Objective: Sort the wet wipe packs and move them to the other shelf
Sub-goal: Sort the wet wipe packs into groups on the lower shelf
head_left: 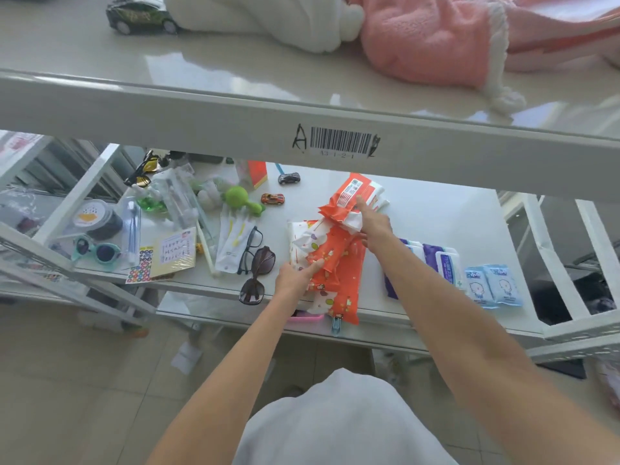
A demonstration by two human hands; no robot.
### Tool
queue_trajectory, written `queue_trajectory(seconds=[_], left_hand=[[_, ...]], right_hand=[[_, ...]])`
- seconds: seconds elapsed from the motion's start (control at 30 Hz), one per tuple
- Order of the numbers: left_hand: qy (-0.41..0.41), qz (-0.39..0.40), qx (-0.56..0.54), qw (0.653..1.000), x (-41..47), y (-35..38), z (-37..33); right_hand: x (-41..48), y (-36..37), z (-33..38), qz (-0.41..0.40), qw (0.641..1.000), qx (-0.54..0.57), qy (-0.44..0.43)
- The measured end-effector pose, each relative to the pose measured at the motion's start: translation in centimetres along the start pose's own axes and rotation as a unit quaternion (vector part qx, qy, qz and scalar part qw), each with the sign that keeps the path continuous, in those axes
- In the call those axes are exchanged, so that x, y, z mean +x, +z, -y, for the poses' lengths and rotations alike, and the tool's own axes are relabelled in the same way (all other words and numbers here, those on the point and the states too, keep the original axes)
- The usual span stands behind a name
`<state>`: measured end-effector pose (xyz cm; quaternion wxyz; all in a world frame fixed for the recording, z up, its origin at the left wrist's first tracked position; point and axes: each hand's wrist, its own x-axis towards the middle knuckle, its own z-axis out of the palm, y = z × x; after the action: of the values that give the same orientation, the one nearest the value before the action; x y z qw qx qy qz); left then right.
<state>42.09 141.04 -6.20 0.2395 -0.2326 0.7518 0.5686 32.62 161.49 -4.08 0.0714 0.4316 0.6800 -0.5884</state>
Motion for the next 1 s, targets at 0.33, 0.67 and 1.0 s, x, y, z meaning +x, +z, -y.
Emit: queue_trajectory(seconds=[0.33,0.67,1.0], left_hand=[[-0.02,-0.023,-0.2,0.979,-0.6,-0.7,0.7],[0.035,-0.079,-0.193,0.977,0.6,-1.2,-1.6],[0.111,-0.173,-0.185,0.961,0.0,-3.9,-6.0]], right_hand=[[-1.2,-1.8,4.8,0.032,0.994,0.048,-0.09],[-4.1,-2.1,-3.2,-0.044,0.904,-0.344,-0.25],[-6.0,-2.4,-4.7,-0.045,0.862,-0.435,-0.257]])
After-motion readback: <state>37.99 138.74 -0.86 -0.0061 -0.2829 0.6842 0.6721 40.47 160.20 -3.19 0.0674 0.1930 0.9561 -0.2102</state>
